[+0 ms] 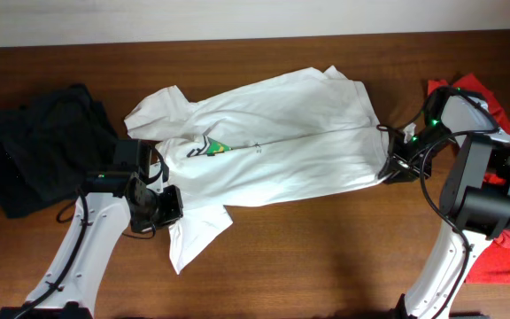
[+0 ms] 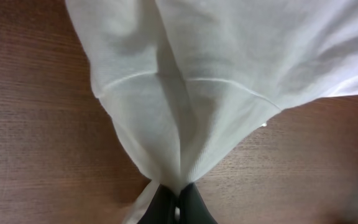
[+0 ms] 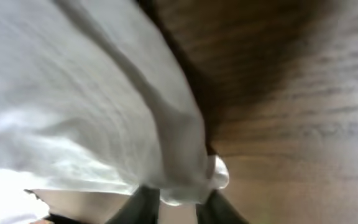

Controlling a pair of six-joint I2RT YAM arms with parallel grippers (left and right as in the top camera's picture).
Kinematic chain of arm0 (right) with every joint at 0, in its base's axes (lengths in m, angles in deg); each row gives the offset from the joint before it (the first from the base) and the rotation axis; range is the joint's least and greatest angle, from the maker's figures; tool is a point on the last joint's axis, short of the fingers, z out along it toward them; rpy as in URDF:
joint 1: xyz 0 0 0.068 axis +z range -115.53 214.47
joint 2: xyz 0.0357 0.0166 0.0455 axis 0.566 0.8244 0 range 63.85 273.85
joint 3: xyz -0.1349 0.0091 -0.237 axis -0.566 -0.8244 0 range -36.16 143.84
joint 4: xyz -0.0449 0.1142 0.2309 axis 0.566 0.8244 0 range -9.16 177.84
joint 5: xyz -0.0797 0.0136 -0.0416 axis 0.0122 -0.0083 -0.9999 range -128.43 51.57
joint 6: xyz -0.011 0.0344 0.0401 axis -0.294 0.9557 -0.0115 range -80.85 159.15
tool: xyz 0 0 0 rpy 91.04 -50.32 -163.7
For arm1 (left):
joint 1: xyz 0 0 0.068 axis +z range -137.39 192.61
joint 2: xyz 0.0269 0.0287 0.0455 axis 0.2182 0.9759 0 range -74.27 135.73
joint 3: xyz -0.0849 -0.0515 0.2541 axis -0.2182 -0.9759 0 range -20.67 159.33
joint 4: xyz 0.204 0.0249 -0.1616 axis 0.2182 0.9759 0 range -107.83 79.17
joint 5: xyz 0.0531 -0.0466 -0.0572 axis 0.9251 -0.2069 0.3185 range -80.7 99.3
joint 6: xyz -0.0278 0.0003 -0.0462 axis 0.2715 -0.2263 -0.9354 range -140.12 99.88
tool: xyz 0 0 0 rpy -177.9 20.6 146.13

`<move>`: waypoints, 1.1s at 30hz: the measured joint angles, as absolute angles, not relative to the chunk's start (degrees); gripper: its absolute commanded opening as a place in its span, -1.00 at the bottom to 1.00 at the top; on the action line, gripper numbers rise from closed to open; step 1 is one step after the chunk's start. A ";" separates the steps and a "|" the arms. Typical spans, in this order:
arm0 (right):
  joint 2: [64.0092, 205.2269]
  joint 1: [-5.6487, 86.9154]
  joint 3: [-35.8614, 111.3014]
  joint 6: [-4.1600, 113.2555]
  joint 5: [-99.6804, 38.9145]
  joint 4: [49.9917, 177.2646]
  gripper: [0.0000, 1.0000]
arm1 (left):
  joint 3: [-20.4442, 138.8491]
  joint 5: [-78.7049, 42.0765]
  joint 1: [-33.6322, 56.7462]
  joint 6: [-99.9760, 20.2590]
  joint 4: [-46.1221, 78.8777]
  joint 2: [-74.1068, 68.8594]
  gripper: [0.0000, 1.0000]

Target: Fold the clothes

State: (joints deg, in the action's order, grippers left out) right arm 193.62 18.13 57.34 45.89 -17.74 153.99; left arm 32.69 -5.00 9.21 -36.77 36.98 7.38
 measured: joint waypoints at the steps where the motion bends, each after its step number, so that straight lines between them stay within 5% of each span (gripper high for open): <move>1: 193.62 18.13 57.36 45.80 -17.56 153.55 -0.91 | 32.69 -5.00 9.21 -36.77 36.96 7.38 -0.99; 14: 193.56 17.72 61.45 45.26 -19.33 157.92 -0.92 | 34.68 -5.03 9.21 -34.19 39.36 7.38 -1.00; 33: 164.11 14.66 91.17 44.69 -22.31 173.70 -0.92 | 80.36 -12.35 14.87 -27.39 48.45 7.35 -1.00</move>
